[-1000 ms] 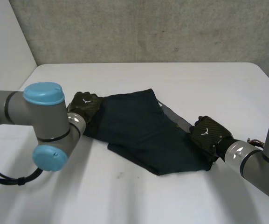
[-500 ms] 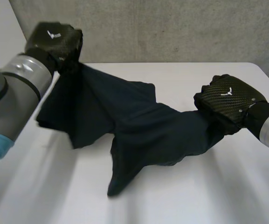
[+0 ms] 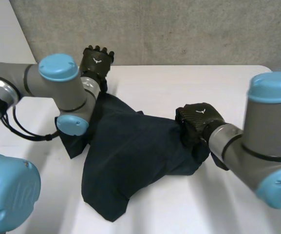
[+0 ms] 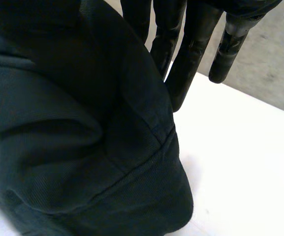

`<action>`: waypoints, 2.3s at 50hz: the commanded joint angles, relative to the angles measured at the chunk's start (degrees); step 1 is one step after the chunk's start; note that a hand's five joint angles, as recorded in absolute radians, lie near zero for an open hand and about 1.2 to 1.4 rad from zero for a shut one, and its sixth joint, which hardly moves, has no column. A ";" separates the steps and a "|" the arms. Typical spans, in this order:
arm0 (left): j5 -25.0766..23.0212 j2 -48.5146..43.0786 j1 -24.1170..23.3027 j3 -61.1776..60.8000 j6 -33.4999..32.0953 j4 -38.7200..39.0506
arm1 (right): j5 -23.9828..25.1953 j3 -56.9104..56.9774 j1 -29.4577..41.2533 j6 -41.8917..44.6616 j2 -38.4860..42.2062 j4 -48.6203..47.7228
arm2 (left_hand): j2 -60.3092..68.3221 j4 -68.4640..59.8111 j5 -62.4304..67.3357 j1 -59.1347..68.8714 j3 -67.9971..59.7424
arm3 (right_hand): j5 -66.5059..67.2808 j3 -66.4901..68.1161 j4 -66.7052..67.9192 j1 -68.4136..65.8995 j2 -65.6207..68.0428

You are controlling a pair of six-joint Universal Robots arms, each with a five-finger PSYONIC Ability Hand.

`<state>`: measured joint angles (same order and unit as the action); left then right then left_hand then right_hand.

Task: Fold the shorts.

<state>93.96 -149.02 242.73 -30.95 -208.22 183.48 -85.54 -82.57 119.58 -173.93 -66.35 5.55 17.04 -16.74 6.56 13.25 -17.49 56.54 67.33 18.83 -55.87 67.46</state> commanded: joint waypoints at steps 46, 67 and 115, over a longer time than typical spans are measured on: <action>8.97 40.10 -8.86 -65.03 31.47 -4.09 | -7.18 1.97 3.20 5.06 0.19 -3.54 | 62.96 -63.26 63.44 66.75 -62.51 | 13.46 12.67 61.17 -24.13 12.54; -6.41 50.78 4.85 -53.96 16.79 -24.22 | 1.43 1.44 3.37 24.35 -9.94 11.50 | 62.96 -63.26 63.44 66.75 -62.51 | 13.46 12.67 61.17 -24.13 12.54; -6.33 26.59 5.91 -37.44 12.40 -30.37 | 11.01 13.04 -1.29 16.77 10.36 28.28 | 62.96 -63.26 63.44 66.75 -62.51 | 13.46 12.67 61.17 -24.13 12.54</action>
<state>87.50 -119.80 248.65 -71.34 -192.60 154.17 -74.48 -73.87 116.69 -165.47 -59.33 28.13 68.59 -68.82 56.61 64.52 -68.11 55.80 67.76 67.97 -55.79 67.29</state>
